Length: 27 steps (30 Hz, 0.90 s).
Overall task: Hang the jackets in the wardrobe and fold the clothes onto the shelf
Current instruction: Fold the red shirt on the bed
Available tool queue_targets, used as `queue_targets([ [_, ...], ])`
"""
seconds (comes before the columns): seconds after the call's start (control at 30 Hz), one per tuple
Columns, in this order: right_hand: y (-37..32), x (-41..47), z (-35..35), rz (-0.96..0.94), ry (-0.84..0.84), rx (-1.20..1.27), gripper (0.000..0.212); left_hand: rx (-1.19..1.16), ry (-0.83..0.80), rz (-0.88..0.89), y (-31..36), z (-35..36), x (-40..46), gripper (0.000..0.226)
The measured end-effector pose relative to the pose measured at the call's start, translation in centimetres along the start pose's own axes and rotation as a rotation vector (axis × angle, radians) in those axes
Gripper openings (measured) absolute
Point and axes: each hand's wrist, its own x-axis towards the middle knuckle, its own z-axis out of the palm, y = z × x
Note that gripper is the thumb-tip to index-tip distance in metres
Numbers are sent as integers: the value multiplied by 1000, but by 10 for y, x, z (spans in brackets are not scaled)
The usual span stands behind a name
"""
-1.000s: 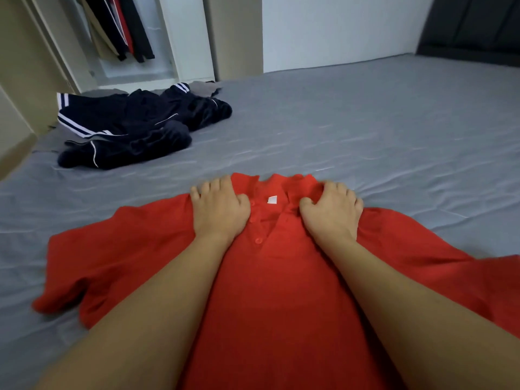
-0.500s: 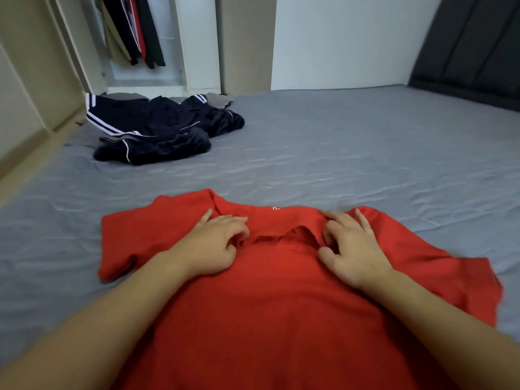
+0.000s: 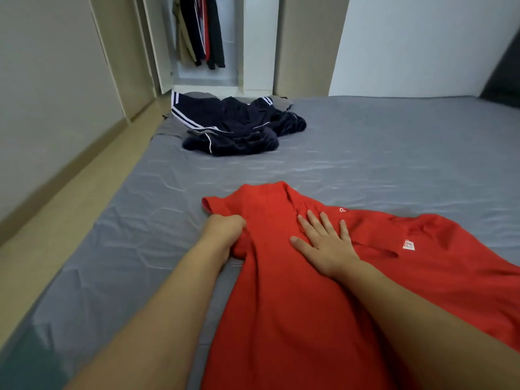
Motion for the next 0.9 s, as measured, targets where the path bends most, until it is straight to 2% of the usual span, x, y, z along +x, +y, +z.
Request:
queue_targets([
  [0.1, -4, -4, -9, 29, -27, 73, 73, 11, 57, -97, 1, -17, 22, 40],
  [0.17, -5, -10, -18, 79, -50, 137, 68, 150, 163, -40, 8, -24, 25, 41],
  [0.2, -4, -14, -23, 102, -58, 177, 66, 305, 269, 35, 16, -21, 19, 39],
  [0.27, 7, -30, -33, 124, -14, 327, 61, 625, 477, 336, 36, -6, -5, 29],
  [0.33, 32, -53, -50, 182, 147, 527, 52, 842, 516, 754, 49, 21, -30, 24],
  [0.37, 50, -65, -60, 246, 258, 557, 47, 940, 458, 902, 50, 35, -43, 25],
  [0.4, 69, -78, -69, 343, 357, 526, 45, 1031, 350, 970, 48, 51, -54, 27],
  [0.43, 90, -91, -78, 467, 422, 470, 45, 1139, 215, 948, 41, 66, -62, 29],
  [0.5, 133, -117, -92, 750, 465, 396, 53, 1359, -22, 712, 25, 89, -79, 39],
  [0.57, 178, -139, -96, 964, 381, 403, 62, 1438, -87, 506, 19, 106, -93, 54],
  [0.6, 199, -148, -97, 999, 280, 430, 62, 1443, -102, 502, 21, 114, -102, 60],
  [0.67, 230, -162, -98, 952, 87, 547, 47, 1430, -154, 670, 28, 135, -127, 61],
  [0.7, 239, -170, -102, 913, 60, 628, 34, 1382, -220, 795, 30, 150, -141, 59],
  [0.77, 255, -179, -107, 866, 99, 823, 11, 1202, -493, 964, 26, 179, -178, 53],
  [0.8, 260, -182, -110, 861, 125, 907, 8, 1125, -633, 1009, 19, 195, -197, 52],
  [0.83, 264, -186, -115, 869, 124, 966, 9, 1097, -706, 1048, 10, 211, -214, 53],
  [0.87, 268, -189, -119, 870, 93, 1003, 10, 1131, -697, 1088, 1, 227, -230, 58],
  [0.9, 272, -191, -124, 866, 49, 1040, 9, 1197, -623, 1124, -7, 242, -242, 65],
])
